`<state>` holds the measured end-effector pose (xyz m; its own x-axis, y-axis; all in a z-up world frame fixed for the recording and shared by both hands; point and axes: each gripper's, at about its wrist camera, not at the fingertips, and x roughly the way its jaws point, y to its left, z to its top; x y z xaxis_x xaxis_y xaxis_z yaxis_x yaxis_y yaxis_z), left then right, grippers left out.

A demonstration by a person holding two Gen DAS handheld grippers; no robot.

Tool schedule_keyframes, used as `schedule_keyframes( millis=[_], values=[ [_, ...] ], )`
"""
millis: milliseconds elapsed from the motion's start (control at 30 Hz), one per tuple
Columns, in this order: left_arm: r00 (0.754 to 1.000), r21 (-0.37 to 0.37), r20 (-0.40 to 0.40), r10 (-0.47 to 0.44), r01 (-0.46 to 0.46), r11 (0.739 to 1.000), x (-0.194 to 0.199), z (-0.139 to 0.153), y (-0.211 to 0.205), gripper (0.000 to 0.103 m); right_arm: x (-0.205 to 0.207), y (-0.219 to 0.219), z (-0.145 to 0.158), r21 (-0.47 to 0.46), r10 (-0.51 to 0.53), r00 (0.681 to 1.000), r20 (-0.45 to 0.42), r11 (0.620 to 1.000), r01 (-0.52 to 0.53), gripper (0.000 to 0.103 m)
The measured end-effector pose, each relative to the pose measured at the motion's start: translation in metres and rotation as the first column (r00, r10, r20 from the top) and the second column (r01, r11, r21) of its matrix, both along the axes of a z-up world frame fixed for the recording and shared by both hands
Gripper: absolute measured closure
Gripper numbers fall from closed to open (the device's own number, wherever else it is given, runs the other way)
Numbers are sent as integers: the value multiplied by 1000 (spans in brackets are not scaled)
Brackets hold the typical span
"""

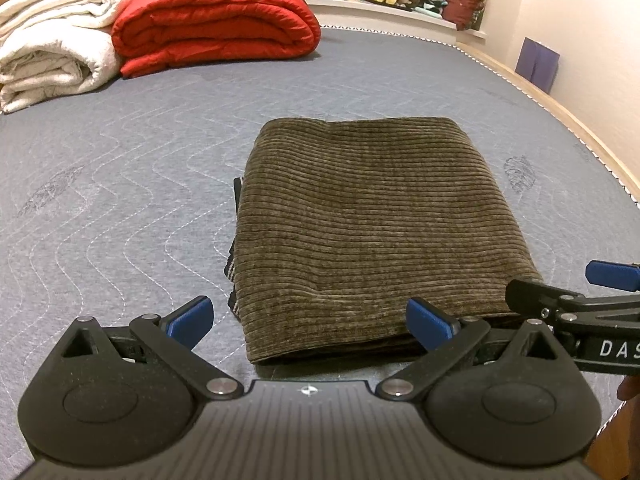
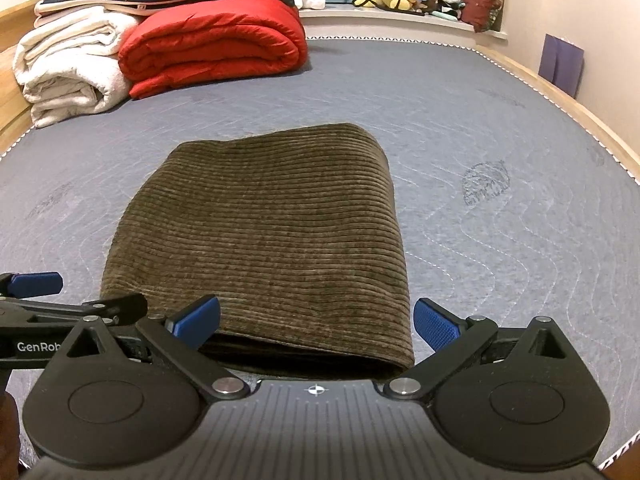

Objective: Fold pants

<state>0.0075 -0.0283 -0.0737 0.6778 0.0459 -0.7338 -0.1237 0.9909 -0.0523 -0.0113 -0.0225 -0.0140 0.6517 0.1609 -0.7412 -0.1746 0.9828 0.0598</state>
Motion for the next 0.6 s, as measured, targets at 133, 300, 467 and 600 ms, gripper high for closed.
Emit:
schedule_keyframes(
  millis=[133, 300, 467, 600],
  values=[
    [1000, -3, -1, -1, 1, 1000, 0, 0, 0, 0, -1, 2, -1, -3, 2, 1000, -1, 1000, -2, 1],
    [1000, -1, 1, -3, 3, 1000, 0, 1, -1, 0, -1, 4, 0, -4, 2, 1000, 2, 1000, -2, 1],
    [1000, -1, 2, -2, 2, 1000, 0, 0, 0, 0, -1, 4, 0, -4, 4, 1000, 4, 1000, -4, 1],
    [1000, 2, 4, -3, 3, 1000, 0, 1, -1, 1, -1, 5, 0, -4, 4, 1000, 3, 1000, -4, 1]
  ],
)
